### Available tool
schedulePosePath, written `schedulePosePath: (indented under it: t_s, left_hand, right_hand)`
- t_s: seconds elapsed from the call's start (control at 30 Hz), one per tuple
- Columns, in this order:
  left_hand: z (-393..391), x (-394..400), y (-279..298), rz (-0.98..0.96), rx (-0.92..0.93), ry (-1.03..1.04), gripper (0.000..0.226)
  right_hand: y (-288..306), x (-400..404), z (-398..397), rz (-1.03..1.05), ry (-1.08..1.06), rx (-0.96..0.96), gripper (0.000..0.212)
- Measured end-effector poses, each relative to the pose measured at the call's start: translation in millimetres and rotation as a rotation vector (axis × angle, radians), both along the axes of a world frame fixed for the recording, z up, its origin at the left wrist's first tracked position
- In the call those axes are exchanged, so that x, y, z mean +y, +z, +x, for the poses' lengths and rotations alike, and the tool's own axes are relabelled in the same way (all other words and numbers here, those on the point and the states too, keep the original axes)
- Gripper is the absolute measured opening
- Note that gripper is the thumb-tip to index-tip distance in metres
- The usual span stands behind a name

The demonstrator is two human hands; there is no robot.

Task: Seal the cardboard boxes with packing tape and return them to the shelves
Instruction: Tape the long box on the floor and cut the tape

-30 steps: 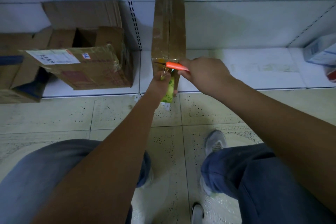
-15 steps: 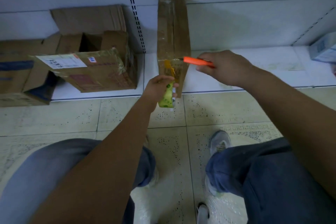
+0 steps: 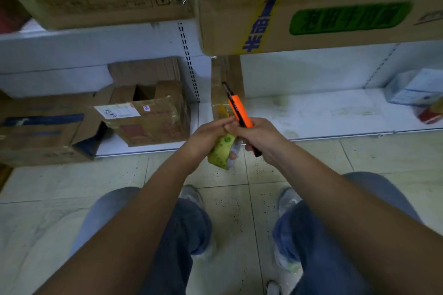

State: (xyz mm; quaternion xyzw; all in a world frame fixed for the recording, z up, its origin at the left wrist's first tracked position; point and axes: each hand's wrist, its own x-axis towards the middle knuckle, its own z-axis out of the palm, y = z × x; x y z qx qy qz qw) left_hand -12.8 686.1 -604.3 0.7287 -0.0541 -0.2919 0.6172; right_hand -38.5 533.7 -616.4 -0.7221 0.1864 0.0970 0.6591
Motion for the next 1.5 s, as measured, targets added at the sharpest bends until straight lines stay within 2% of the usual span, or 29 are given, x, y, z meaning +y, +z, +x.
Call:
schedulePosePath:
  t_s: [0.13,0.23,0.4,0.53,0.6,0.67,0.8,0.97,1.13,1.3,1.4,1.5]
  left_hand:
    - [-15.2,3.6,10.5,0.114,-0.019,-0.064,0.046]
    - [-9.2,2.2,12.3,0.225,-0.053,-0.022,0.045]
    - [7.2,12.9,9.8,0.493,-0.321,-0.162,0.049]
    - [33.0,23.6,4.1,0.686,-0.500,-0.289,0.038]
    - [49.8,35.7,2.2,0.867,-0.581,-0.363,0.032]
    - [68.4,55.3,-4.5,0.983,-0.613,-0.346,0.035]
    - [106.0,81.4,-23.2,1.004,-0.605,-0.302,0.036]
    - [148.7,73.7,-38.5,0.997,-0.657,-0.300,0.029]
    - [187.3,65.5,-53.8,1.014,-0.794,-0.306,0.034]
    - [205.3,59.8,-73.4,0.986,-0.706,-0.318,0.028]
    - [209.6,52.4,-86.5,0.976,-0.634,-0.335,0.035]
    - [210.9,32.4,-93.5,1.008,-0.659,-0.354,0.042]
  right_hand:
    - [-6.4,14.4,-9.9,-0.085,-0.144,-0.024,0.014]
    - [-11.2,19.7,-7.7,-0.168,-0.223,-0.058,0.016]
    - [-22.1,5.1,9.4,-0.136,-0.289,0.016,0.020]
    - [-24.1,-13.6,25.8,-0.189,-0.316,0.049,0.015]
    - [-22.2,-39.0,37.5,-0.219,-0.428,0.060,0.019]
    - [-23.2,-63.5,47.7,-0.196,-0.519,0.082,0.024]
    - [-31.2,-65.6,65.3,-0.137,-0.456,0.087,0.023]
    - [-48.9,-65.7,94.8,-0.006,-0.524,0.166,0.027]
    - [-72.1,-70.4,118.2,-0.038,-0.579,0.223,0.023]
    - [-90.7,-69.4,136.1,-0.042,-0.580,0.240,0.025]
    - [-103.4,-66.7,143.4,-0.107,-0.539,0.316,0.026]
    - [-113.9,-58.4,151.3,-0.118,-0.476,0.357,0.024]
